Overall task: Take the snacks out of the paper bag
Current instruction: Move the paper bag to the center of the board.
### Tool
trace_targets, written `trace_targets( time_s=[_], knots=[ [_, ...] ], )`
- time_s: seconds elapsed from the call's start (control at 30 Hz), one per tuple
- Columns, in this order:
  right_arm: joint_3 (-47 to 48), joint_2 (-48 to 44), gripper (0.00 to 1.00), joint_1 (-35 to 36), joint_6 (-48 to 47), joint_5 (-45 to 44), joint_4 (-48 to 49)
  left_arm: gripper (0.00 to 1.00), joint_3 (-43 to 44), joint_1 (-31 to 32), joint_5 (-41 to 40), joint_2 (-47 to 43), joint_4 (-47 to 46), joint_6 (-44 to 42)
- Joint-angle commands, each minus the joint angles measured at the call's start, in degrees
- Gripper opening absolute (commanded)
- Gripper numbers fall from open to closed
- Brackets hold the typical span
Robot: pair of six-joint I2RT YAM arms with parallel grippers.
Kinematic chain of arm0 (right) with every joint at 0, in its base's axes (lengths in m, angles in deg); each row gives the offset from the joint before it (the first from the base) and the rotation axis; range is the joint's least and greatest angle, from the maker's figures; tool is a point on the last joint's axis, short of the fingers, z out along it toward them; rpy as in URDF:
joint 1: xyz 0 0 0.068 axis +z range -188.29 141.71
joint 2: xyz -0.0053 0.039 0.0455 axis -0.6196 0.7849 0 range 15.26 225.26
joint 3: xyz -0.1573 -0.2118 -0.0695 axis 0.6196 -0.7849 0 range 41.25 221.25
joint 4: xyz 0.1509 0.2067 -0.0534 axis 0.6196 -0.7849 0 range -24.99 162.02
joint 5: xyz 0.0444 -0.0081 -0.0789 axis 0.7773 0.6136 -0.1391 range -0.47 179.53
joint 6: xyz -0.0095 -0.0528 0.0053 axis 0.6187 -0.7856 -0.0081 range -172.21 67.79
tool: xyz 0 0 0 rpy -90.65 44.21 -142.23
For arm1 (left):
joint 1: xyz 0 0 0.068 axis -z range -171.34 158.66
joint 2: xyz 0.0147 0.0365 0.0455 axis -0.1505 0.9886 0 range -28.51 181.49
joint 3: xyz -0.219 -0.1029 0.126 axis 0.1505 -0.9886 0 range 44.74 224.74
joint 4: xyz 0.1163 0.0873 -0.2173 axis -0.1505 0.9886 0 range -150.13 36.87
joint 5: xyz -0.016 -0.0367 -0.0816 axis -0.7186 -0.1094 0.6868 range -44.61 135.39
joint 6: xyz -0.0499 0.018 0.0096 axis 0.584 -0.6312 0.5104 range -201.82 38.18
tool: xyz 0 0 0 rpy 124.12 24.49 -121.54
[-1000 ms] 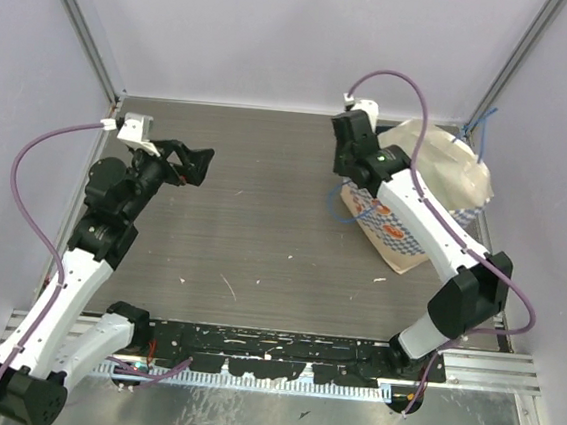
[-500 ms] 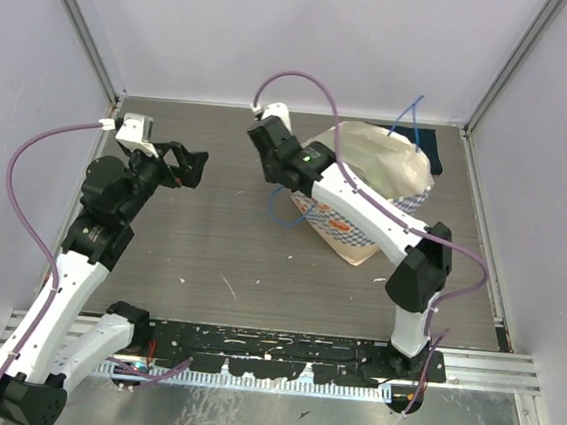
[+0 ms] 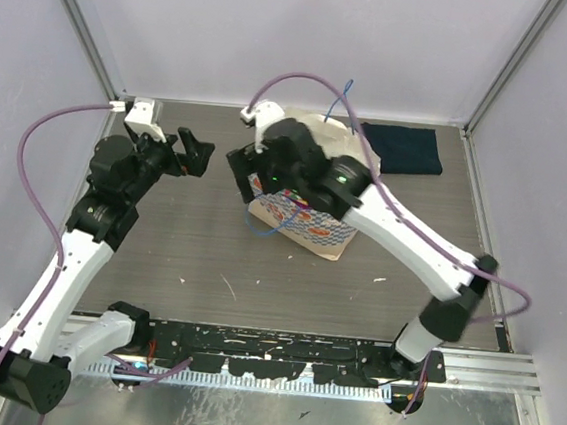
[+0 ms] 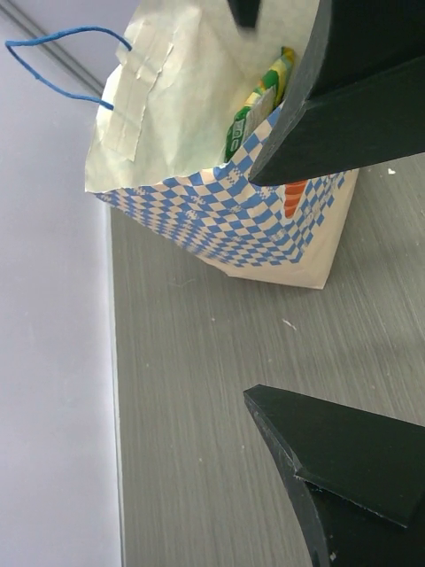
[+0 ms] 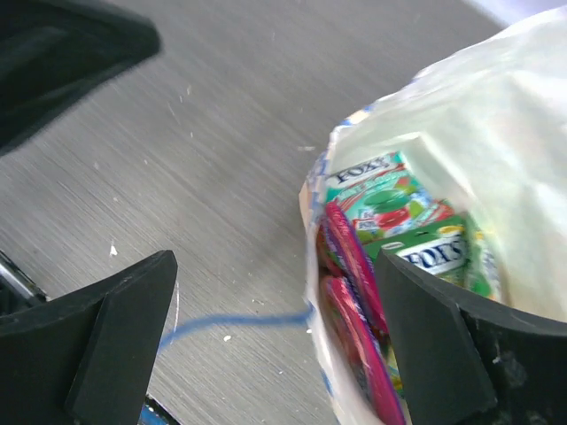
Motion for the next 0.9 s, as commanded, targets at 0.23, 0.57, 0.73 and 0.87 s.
trace_targets(
  time_s=[0.23, 0.57, 0.73, 0.87],
  knots=[
    [-10.95, -23.72, 1.0, -13.82, 5.23, -0.69, 7.72, 0.98, -0.27, -0.1, 7.89, -0.36, -3.85, 1.02],
    [-18.75, -23.27, 1.0, -30.16, 10.08, -8.83, 3.84, 0.98, 0.64, -0.09, 6.56, -1.25, -9.98, 5.0],
    [-21.84, -22.0, 1.0, -32.29, 9.99, -10.89, 4.1, 0.98, 7.67, -0.1, 13.19, 4.47, -3.69, 4.13],
    [-23.43, -20.89, 1.0, -32.56, 10.65, -11.3, 4.35, 0.98, 7.2, -0.05, 12.19, 5.25, -6.1, 5.43]
  ],
)
